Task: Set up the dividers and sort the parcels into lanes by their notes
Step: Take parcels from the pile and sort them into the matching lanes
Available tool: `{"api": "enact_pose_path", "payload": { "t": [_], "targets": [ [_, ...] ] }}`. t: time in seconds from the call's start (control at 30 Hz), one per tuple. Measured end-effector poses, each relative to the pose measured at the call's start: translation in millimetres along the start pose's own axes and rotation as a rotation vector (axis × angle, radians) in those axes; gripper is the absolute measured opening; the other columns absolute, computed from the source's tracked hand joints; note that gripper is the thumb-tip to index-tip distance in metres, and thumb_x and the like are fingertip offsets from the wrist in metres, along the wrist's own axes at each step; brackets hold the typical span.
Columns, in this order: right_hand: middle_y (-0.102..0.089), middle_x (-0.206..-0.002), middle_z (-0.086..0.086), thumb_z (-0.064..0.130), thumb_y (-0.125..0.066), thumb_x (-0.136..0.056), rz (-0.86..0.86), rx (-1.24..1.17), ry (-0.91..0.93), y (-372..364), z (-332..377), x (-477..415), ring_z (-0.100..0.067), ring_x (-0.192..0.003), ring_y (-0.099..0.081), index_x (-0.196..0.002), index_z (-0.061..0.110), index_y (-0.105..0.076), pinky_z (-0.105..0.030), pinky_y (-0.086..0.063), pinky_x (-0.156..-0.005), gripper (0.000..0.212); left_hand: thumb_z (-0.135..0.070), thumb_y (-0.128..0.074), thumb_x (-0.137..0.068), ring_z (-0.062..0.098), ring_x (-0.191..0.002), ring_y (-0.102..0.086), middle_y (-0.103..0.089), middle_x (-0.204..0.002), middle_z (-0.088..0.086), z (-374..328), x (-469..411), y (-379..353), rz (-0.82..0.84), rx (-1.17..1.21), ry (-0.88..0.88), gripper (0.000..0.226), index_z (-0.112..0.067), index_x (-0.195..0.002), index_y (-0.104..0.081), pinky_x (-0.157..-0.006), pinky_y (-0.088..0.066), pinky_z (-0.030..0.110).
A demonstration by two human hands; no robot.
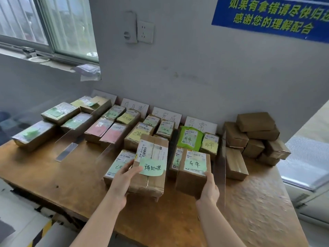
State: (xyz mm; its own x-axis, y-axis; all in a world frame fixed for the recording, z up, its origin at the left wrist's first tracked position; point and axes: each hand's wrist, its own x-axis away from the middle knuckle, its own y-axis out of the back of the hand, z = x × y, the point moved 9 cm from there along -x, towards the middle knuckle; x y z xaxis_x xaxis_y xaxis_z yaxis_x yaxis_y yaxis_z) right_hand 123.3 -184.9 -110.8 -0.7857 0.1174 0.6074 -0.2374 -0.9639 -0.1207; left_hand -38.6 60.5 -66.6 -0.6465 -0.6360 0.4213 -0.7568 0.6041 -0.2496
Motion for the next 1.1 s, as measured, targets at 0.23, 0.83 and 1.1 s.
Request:
{"api": "enact_pose_path", "payload": {
  "t": [0.23,0.83,1.1],
  "targets": [
    [-0.058,-0.114,-0.012,0.047,-0.060,-0.085,-0.164,-0.037,0.056,2,5,-21,-0.031,-0.104,-0.055,-0.124,0.011,-0.056,-0.043,-0.048,-0.087,0.053,-0.019,-0.074,-0.082,0.028,-0.107,-0.062,-0.074,-0.106,0.004,-11,-36,-18,0.027,-0.002,0.006,0.044,-0.031,-0.123,-0.063,-0.084,-0.052,0.043],
    [-0.060,-0.125,-0.014,0.049,-0.055,-0.093,-0.268,0.182,0.200,5,9,-52,-0.032,-0.115,-0.055,-0.129,0.017,-0.058,-0.046,-0.044,-0.101,0.048,-0.017,-0.074,-0.081,0.023,-0.102,-0.063,-0.074,-0.101,0.002,-33,-90,-55,0.199,-0.062,0.075,0.047,-0.029,-0.125,-0.062,-0.074,-0.049,0.036],
    [-0.049,-0.144,-0.013,0.035,-0.044,-0.102,-0.253,0.598,0.328,-6,21,-65,-0.031,-0.132,-0.046,-0.149,0.015,-0.037,-0.048,-0.042,-0.106,0.051,-0.018,-0.074,-0.080,0.025,-0.104,-0.063,-0.072,-0.107,0.005,-26,-97,-60,0.221,-0.094,0.092,0.049,-0.032,-0.126,-0.061,-0.076,-0.049,0.038]
  ]
}}
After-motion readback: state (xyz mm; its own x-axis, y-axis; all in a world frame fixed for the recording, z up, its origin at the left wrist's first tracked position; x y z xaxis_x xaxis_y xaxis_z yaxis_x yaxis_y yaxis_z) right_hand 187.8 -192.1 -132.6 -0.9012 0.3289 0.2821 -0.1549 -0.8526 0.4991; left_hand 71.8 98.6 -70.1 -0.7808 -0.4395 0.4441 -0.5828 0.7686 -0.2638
